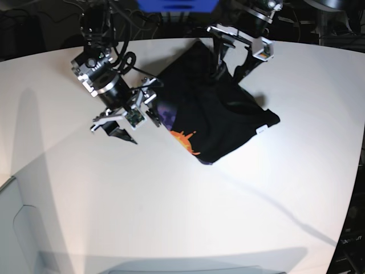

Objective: Fold the T-shirt properly

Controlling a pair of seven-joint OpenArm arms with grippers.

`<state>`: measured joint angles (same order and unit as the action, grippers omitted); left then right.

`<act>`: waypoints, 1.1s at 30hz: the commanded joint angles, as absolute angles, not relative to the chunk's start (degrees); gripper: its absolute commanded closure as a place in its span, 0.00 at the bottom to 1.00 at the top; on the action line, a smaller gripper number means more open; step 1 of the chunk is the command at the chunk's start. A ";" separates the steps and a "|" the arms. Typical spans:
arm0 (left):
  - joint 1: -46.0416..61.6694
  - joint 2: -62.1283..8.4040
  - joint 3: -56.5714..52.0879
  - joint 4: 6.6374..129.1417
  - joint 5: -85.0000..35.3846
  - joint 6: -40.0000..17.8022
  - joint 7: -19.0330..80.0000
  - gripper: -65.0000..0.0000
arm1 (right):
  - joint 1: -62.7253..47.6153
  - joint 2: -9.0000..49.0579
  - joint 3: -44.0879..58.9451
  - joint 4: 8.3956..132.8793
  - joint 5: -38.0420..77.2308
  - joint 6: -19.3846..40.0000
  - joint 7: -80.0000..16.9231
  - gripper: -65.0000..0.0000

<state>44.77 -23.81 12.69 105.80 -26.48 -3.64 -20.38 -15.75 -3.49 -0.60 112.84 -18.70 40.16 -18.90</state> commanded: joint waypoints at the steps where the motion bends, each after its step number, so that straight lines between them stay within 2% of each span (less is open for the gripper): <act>1: 45.32 -23.96 12.18 106.42 -26.77 -4.26 -21.58 0.50 | -15.34 -3.56 -0.66 113.80 -17.89 40.00 -17.45 0.37; 7: 43.47 -23.69 10.68 105.01 -26.95 -4.26 -20.70 0.50 | -15.34 -3.56 -0.66 113.80 -17.89 40.00 -17.45 0.37; 14: 39.96 -23.60 12.88 103.96 -26.95 -4.44 -10.07 0.50 | -15.34 -3.56 -0.66 113.80 -17.89 40.00 -17.45 0.37; 27: 39.08 -23.96 16.75 103.78 -26.86 -4.35 -9.80 0.52 | -15.25 -3.56 -0.66 113.80 -17.89 40.00 -17.45 0.37; 28: 39.08 -23.96 16.75 103.78 -26.86 -4.53 -9.80 0.56 | -15.25 -3.56 -0.66 113.80 -17.89 40.00 -17.45 0.37; 30: 39.08 -23.87 16.75 103.78 -26.86 -4.53 -9.80 0.72 | -15.16 -3.56 -0.66 113.80 -17.89 40.00 -17.45 0.37; 33: 38.99 -23.78 16.75 103.78 -26.86 -4.26 -9.80 1.00 | -15.08 -3.56 -0.75 113.80 -17.89 40.00 -17.45 0.37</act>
